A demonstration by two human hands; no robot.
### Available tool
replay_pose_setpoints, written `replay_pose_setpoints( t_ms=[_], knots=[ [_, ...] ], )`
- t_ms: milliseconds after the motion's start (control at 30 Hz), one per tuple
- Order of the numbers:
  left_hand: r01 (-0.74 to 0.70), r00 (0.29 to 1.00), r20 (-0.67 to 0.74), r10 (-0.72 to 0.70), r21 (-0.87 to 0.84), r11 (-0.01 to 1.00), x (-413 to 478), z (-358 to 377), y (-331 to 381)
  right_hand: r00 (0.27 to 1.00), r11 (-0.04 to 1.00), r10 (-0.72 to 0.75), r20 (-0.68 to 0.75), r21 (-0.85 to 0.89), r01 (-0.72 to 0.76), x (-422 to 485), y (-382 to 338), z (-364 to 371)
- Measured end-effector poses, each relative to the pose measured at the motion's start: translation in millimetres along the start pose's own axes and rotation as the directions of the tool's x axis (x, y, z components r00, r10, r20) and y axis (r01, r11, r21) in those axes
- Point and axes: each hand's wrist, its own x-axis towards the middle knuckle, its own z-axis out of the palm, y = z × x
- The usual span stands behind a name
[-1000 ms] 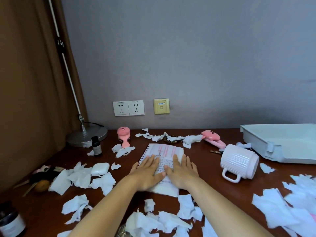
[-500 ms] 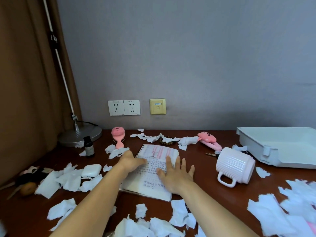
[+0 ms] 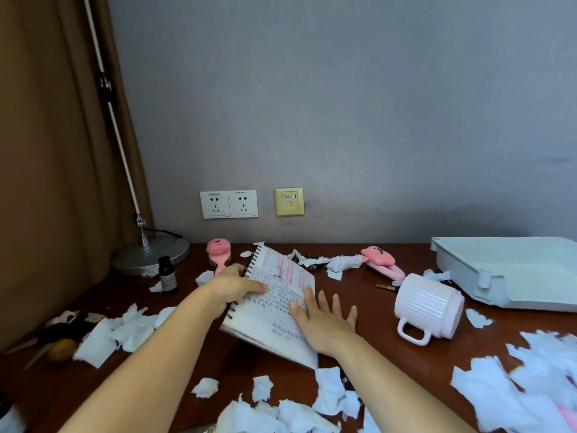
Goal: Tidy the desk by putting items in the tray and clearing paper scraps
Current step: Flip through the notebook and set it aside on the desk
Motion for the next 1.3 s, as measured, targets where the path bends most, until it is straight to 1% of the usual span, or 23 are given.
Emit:
replay_pose_setpoints(
  t_ms=[67, 133, 200, 300, 400, 500, 567, 633, 767, 867, 933, 1033, 1100, 1200, 1300],
  knots=[
    [-0.061, 0.997, -0.038, 0.062, 0.010, 0.998, -10, -3, 10, 1.000, 0.999, 0.002, 0.012, 0.034, -0.003, -1, 0, -5],
    [-0.158, 0.982, -0.100, 0.158, 0.014, 0.987, -23, -7, 22, 1.000, 0.997, -0.011, 0.003, 0.079, 0.010, -6, 0, -11],
    [-0.265, 0.946, -0.180, 0.269, 0.044, 0.963, -34, -11, 32, 0.998, 0.991, -0.043, -0.034, 0.123, 0.047, -12, 1, -17],
    [-0.392, 0.887, -0.233, 0.399, 0.081, 0.917, -59, -10, 50, 0.984, 0.963, -0.114, -0.134, 0.227, 0.143, -20, -2, -34],
    [-0.452, 0.857, -0.251, 0.451, 0.058, 0.890, -85, -2, 62, 0.960, 0.904, -0.150, -0.237, 0.360, 0.231, -36, -5, -61],
    [-0.505, 0.827, -0.288, 0.483, -0.002, 0.863, -108, 13, 68, 0.939, 0.803, -0.171, -0.299, 0.510, 0.309, -58, -2, -90],
    [-0.528, 0.823, -0.296, 0.485, -0.083, 0.845, -123, 27, 73, 0.925, 0.765, -0.161, -0.343, 0.549, 0.337, -73, 3, -107],
    [-0.544, 0.823, -0.284, 0.491, -0.148, 0.826, -136, 45, 78, 0.917, 0.751, -0.135, -0.374, 0.565, 0.341, -86, 12, -121],
    [-0.603, 0.790, -0.258, 0.556, -0.161, 0.781, -150, 82, 85, 0.893, 0.710, -0.074, -0.444, 0.605, 0.360, -99, 43, -138],
    [-0.627, 0.774, -0.229, 0.590, -0.157, 0.763, -156, 114, 89, 0.870, 0.747, 0.018, -0.493, 0.585, 0.316, -110, 74, -147],
    [-0.635, 0.771, -0.191, 0.608, -0.159, 0.756, -159, 137, 93, 0.852, 0.748, 0.091, -0.515, 0.601, 0.283, -116, 97, -152],
    [-0.653, 0.757, -0.114, 0.643, -0.140, 0.744, -164, 171, 100, 0.811, 0.719, 0.181, -0.556, 0.638, 0.277, -125, 130, -159],
    [-0.658, 0.750, -0.042, 0.660, -0.135, 0.740, -166, 194, 105, 0.774, 0.749, 0.234, -0.588, 0.617, 0.243, -130, 154, -166],
    [-0.650, 0.751, 0.064, 0.657, -0.102, 0.753, -167, 229, 108, 0.733, 0.844, 0.299, -0.611, 0.528, 0.096, -143, 191, -177],
    [-0.683, 0.721, 0.136, 0.679, -0.028, 0.730, -165, 267, 108, 0.700, 0.890, 0.355, -0.620, 0.454, -0.049, -157, 230, -186]
  ],
)
